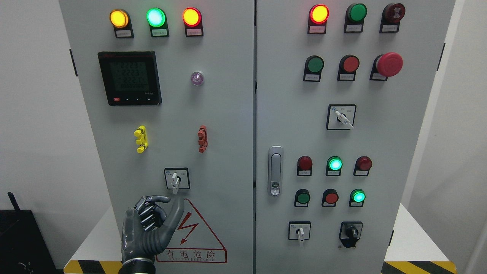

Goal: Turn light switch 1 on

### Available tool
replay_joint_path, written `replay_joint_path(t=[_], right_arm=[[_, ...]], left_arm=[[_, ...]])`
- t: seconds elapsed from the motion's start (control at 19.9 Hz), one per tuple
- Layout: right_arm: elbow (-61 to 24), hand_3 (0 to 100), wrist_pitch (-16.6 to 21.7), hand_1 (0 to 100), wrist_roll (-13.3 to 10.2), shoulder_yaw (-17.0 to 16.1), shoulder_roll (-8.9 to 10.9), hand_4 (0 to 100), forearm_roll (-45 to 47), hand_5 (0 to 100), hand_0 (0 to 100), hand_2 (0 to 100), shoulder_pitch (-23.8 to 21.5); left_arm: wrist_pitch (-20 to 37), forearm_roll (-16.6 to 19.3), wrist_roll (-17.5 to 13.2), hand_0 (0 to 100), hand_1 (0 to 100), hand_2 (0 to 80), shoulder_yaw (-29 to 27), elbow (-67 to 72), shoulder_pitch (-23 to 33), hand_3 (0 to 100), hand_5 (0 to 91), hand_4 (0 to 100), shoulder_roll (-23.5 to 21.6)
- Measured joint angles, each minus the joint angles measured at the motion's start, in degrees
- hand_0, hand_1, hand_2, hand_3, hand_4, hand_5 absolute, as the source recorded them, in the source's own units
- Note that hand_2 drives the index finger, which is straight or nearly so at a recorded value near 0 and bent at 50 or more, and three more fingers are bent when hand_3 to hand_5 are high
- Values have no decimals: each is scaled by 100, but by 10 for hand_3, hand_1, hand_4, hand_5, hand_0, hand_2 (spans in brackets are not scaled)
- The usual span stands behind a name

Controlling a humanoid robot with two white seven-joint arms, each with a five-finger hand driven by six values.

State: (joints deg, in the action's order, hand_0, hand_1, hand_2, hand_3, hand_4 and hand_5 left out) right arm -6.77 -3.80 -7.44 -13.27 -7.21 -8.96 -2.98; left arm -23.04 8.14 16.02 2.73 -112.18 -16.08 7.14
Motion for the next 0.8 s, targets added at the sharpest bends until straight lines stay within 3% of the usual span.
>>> replay_joint_path(t=[0.8], right_arm=[[0,0,0,0,0,0,0,0,0,0,307,0,0]], left_arm=[[-62,45,52,136,704,524,-39,174,-224,910,866,961,66]])
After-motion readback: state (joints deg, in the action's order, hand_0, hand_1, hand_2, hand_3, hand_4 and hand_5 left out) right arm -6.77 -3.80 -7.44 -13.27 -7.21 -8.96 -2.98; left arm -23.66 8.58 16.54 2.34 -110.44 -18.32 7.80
